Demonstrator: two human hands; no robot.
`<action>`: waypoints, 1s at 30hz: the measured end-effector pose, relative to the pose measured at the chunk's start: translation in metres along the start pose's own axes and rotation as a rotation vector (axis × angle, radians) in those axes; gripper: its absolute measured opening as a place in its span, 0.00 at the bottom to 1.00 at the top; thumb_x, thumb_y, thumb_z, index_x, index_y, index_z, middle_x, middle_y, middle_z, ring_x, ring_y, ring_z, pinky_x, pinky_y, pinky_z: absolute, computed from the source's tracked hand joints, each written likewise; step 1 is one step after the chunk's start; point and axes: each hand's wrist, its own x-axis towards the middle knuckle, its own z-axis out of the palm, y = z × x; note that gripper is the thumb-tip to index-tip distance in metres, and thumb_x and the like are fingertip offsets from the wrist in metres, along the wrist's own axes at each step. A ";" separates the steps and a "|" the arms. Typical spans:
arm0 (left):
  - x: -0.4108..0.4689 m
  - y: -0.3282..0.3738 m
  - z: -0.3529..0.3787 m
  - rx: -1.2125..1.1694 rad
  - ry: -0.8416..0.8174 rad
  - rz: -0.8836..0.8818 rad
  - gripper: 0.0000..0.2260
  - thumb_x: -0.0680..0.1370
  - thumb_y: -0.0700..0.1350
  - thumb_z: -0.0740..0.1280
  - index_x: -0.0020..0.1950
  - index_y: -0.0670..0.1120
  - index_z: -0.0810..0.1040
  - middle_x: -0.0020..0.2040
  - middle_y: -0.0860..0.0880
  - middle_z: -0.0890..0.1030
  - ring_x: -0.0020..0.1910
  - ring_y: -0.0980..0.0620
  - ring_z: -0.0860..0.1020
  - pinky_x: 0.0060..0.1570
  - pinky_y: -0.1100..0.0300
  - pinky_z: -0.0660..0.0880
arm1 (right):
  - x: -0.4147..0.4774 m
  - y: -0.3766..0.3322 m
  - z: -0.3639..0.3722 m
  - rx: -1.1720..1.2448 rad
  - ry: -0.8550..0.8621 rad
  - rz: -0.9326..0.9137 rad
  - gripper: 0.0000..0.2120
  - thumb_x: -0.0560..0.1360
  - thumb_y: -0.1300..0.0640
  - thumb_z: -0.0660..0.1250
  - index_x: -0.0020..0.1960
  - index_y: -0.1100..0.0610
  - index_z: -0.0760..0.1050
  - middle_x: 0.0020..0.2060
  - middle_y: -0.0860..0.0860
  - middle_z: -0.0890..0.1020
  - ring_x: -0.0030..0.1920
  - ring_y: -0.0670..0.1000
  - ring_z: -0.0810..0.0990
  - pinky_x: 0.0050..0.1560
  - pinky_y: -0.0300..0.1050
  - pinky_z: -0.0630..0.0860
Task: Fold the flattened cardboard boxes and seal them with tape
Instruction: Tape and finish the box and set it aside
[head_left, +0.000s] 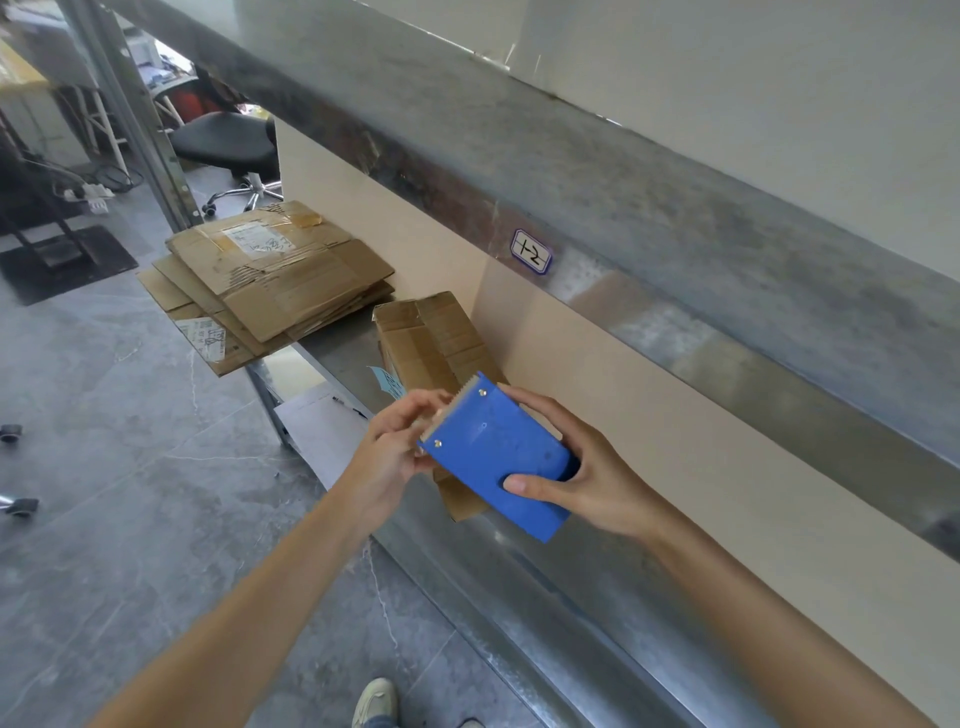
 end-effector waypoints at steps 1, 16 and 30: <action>0.000 0.004 -0.002 -0.016 -0.005 0.017 0.04 0.73 0.43 0.68 0.42 0.51 0.81 0.49 0.51 0.83 0.45 0.55 0.81 0.36 0.62 0.77 | -0.002 0.001 -0.002 -0.025 -0.002 -0.001 0.34 0.74 0.62 0.75 0.74 0.43 0.66 0.67 0.44 0.76 0.64 0.49 0.78 0.57 0.43 0.79; 0.002 0.014 0.014 -0.021 0.219 0.147 0.14 0.77 0.33 0.69 0.53 0.49 0.70 0.41 0.47 0.83 0.39 0.52 0.80 0.35 0.63 0.76 | 0.001 -0.006 -0.012 -0.347 -0.021 -0.027 0.35 0.73 0.50 0.76 0.72 0.31 0.63 0.62 0.42 0.78 0.57 0.54 0.81 0.54 0.60 0.80; 0.003 0.021 0.004 0.604 0.151 0.422 0.08 0.77 0.35 0.70 0.44 0.48 0.80 0.41 0.54 0.83 0.44 0.56 0.80 0.49 0.64 0.76 | -0.003 0.004 -0.012 -0.570 -0.060 -0.087 0.35 0.72 0.39 0.71 0.73 0.26 0.56 0.58 0.32 0.77 0.47 0.47 0.81 0.49 0.48 0.80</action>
